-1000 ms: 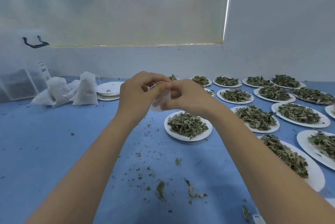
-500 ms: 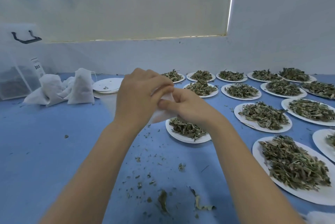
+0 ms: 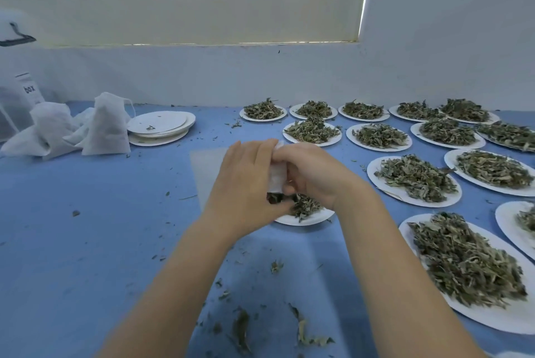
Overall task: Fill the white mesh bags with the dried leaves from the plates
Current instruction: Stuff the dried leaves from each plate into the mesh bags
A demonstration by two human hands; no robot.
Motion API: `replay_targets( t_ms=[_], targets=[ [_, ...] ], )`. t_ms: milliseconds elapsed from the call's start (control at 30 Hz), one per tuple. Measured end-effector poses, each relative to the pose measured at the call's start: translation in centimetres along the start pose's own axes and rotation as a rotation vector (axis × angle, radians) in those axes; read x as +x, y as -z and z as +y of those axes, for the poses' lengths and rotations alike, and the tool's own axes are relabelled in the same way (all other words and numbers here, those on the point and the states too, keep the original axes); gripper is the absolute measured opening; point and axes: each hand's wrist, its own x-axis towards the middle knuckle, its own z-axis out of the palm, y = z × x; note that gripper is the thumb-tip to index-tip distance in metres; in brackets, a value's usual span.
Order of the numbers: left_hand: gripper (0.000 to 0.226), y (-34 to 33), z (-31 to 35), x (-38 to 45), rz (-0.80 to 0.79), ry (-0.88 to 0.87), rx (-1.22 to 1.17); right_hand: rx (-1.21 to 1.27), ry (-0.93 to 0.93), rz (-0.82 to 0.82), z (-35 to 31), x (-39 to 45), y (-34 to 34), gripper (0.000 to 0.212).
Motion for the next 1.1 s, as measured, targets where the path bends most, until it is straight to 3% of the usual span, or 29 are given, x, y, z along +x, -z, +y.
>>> replay_targets(
  t_ms=[100,467,533,600,667,733,833,1000,1100],
  targets=[
    [0.062,-0.3,-0.2,0.1,0.098,0.007,0.103,0.05,-0.003,-0.13,0.0,-0.3,0.2,0.019],
    [0.057,-0.5,-2.1,-0.4,0.093,0.012,0.161,0.039,0.007,-0.281,-0.4,-1.0,1.1,0.034],
    [0.056,-0.6,-2.8,-0.3,0.096,0.039,0.157,0.068,0.057,-0.172,-0.3,-1.1,2.1,0.031],
    [0.057,-0.8,-3.5,-0.2,0.092,0.063,0.151,0.04,0.094,0.098,0.3,-1.0,3.3,0.023],
    [0.06,-1.4,-4.2,-0.1,0.076,0.056,0.164,-0.151,0.056,0.404,1.3,-0.6,4.0,0.022],
    [0.061,-2.1,-4.8,0.1,0.043,0.075,0.15,-0.464,-0.013,0.559,2.3,-0.2,4.2,0.022],
    [0.06,-3.2,-5.3,0.3,0.021,0.119,0.106,-0.693,-0.073,0.508,2.9,0.1,3.9,0.026],
    [0.063,-4.1,-6.0,0.2,0.031,0.145,0.042,-0.974,-0.167,0.325,4.1,0.9,2.6,0.065],
    [0.064,-4.2,-6.3,0.0,0.036,0.139,0.031,-1.039,-0.141,0.32,4.5,1.2,2.3,0.055]
  ],
)
